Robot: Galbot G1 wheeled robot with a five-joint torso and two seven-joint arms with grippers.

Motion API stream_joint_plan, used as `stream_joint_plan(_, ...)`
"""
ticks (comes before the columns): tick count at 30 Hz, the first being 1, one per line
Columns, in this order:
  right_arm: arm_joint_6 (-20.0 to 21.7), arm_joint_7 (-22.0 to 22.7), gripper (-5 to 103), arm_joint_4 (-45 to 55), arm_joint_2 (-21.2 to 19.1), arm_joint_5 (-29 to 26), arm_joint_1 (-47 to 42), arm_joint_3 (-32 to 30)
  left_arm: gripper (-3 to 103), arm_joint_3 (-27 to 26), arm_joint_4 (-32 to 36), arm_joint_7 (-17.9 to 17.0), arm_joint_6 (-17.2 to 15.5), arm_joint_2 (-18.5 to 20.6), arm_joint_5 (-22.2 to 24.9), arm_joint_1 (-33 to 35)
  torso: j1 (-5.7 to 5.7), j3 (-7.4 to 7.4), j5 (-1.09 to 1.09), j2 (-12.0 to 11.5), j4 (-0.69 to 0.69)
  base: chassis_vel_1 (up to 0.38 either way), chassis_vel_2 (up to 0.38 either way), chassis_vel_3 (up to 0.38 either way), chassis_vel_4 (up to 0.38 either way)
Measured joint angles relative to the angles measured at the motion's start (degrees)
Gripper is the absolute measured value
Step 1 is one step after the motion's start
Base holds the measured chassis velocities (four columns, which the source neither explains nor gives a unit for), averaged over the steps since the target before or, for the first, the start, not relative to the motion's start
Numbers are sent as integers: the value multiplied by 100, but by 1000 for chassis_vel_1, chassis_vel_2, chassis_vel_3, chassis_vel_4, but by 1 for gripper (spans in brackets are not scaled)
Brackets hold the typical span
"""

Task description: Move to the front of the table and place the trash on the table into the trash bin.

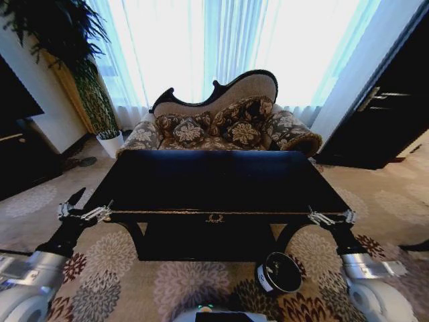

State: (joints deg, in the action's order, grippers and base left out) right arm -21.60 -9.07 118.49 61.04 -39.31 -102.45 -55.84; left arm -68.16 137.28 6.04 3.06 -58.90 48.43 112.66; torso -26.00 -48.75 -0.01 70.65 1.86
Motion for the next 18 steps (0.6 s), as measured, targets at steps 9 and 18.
stream_joint_plan(9, -1, 2, 100, -4, 0, 0, 0, 1, 100, 0, 0, 0, 0, 0, 0, 0, 0, 0, 0, 0, 0, 0, 0, 0, 0)
stream_joint_plan(18, -4, 3, 100, -5, 1, 1, 0, 2, 100, 0, 0, 0, 0, 0, 0, 0, 0, 0, 0, 1, 0, 37, -41, -39, 45)
